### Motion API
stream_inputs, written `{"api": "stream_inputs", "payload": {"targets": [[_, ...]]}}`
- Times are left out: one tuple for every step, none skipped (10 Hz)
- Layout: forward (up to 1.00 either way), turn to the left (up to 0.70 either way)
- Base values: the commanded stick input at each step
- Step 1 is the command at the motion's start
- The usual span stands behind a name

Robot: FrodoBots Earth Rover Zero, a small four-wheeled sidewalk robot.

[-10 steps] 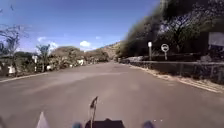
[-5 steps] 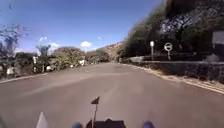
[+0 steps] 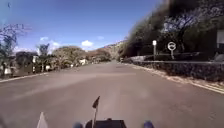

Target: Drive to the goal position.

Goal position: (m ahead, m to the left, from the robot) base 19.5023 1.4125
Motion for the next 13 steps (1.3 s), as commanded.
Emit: {"api": "stream_inputs", "payload": {"targets": [[0.5,0.0],[0.5,0.0],[0.5,0.0],[0.5,0.0],[0.5,0.0],[0.5,-0.13],[0.5,-0.31],[0.5,-0.49],[0.5,-0.5],[0.5,-0.5],[0.5,-0.5],[0.5,-0.5],[0.5,-0.5]]}}
